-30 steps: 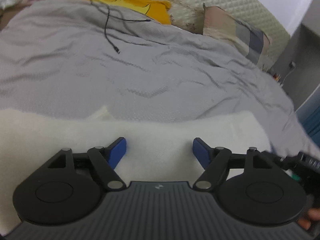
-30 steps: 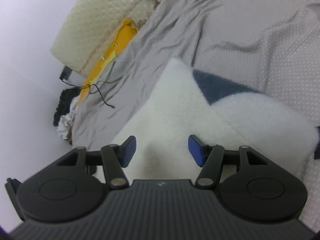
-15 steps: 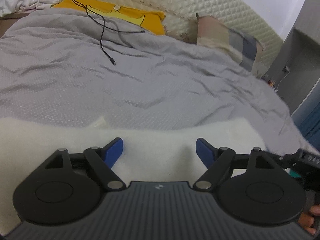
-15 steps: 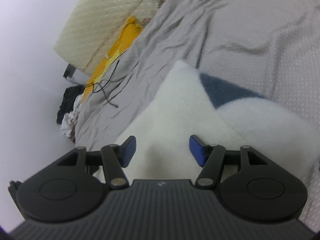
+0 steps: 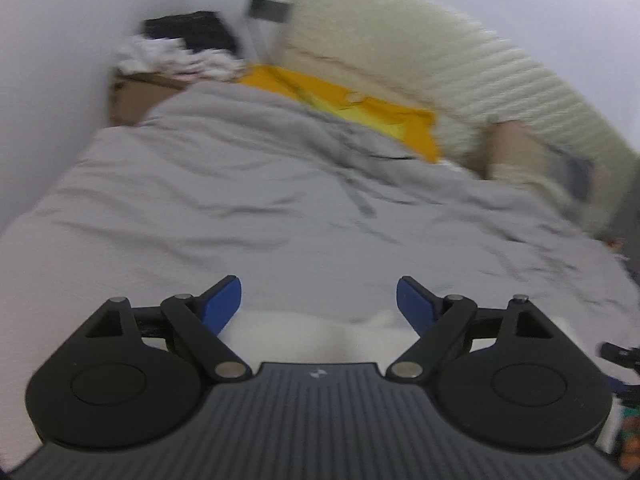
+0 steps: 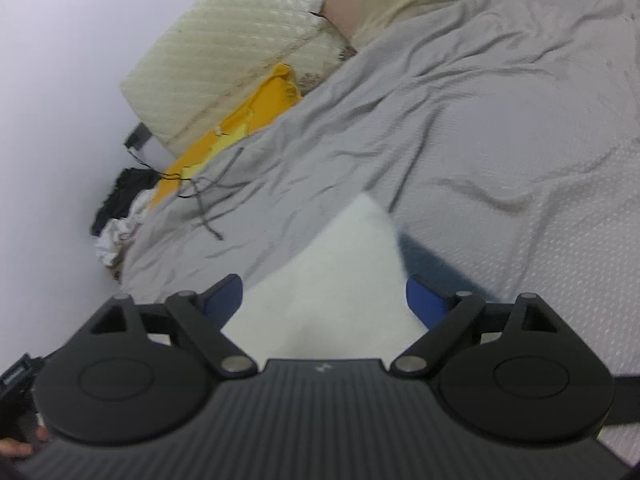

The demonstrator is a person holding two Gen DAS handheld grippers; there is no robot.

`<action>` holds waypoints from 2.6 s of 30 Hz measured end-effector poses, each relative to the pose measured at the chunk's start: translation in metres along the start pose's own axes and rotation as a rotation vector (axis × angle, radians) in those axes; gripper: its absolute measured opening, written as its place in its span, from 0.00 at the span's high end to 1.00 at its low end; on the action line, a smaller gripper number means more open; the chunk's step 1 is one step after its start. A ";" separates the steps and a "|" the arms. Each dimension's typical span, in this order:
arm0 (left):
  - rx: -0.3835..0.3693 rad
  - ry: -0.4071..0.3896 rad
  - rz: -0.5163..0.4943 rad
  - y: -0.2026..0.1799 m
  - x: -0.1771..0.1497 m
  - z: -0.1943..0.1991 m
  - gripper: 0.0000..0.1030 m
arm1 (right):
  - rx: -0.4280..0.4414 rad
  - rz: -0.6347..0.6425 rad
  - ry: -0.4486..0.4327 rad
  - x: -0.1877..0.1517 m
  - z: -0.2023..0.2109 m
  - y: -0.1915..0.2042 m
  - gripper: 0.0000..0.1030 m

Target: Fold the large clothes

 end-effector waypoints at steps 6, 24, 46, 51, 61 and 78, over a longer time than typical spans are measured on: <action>0.035 0.148 0.093 0.028 -0.007 -0.035 0.15 | -0.029 0.069 -0.024 0.003 -0.023 -0.010 0.13; 0.017 0.218 0.309 0.050 -0.035 -0.073 0.23 | -0.027 0.176 0.056 -0.004 -0.023 0.002 0.72; -0.247 -0.051 0.089 -0.031 0.012 -0.079 0.65 | -0.244 0.012 -0.117 -0.029 0.053 -0.007 0.74; -0.143 0.117 0.102 -0.019 0.004 -0.150 0.62 | -0.297 0.043 -0.061 -0.034 0.027 -0.011 0.72; -0.189 0.181 0.168 0.002 0.001 -0.165 0.55 | -0.278 -0.010 -0.053 -0.038 0.017 -0.022 0.64; -0.173 -0.064 -0.148 -0.059 -0.022 -0.001 0.26 | -0.181 0.206 -0.225 -0.043 0.088 0.044 0.40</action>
Point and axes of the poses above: each gripper's, at about its wrist camera, not at the fingertips, and z roughly against the way its jaws point, y to its left, x to its top, the point moved 1 cm from there along -z, roughly the way its jaws point, and after that the axes turned 2 degrees about z, right-handed, at the moved point
